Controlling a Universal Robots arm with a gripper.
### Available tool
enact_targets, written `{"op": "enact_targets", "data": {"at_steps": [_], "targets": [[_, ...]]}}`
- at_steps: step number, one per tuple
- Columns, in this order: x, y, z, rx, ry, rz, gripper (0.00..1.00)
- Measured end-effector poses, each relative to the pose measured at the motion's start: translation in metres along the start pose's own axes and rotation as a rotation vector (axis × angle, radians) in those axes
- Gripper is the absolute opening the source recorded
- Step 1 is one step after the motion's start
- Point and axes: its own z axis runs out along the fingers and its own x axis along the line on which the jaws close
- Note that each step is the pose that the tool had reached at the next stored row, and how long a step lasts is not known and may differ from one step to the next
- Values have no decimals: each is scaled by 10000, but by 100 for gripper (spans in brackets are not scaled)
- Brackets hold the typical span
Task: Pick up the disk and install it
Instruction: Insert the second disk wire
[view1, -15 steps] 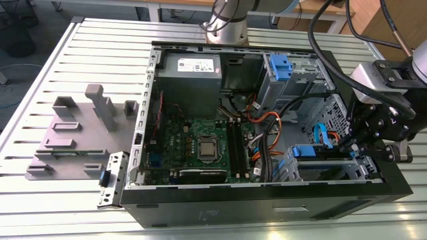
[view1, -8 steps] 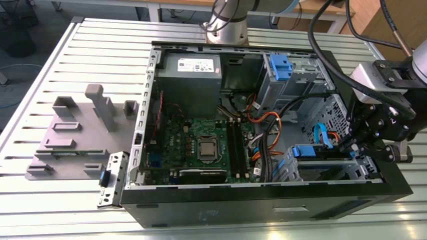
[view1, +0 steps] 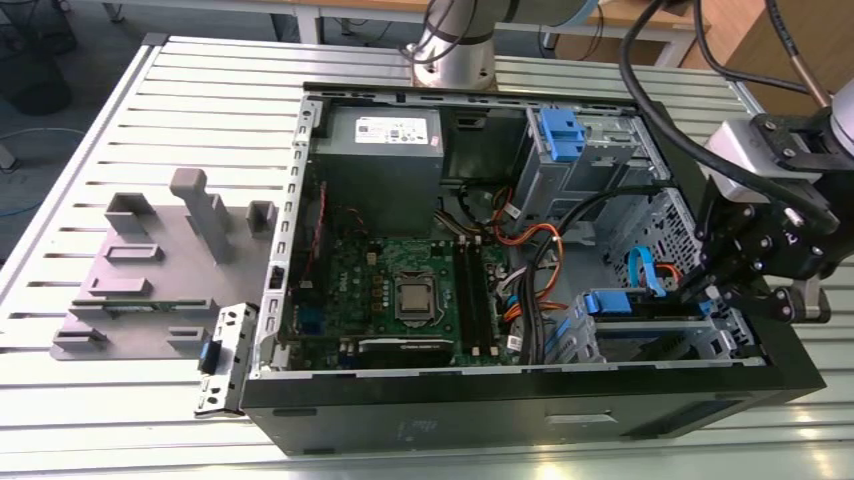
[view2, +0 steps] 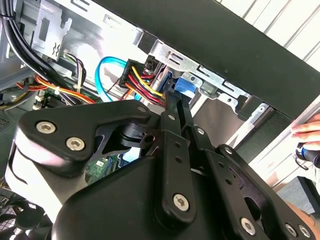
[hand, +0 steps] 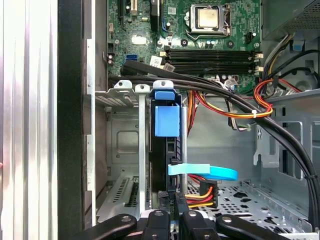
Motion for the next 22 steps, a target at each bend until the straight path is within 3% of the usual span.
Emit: {"op": "enact_targets", "data": {"at_steps": [22], "targets": [[-44,72,17,1,0,0,16]]}}
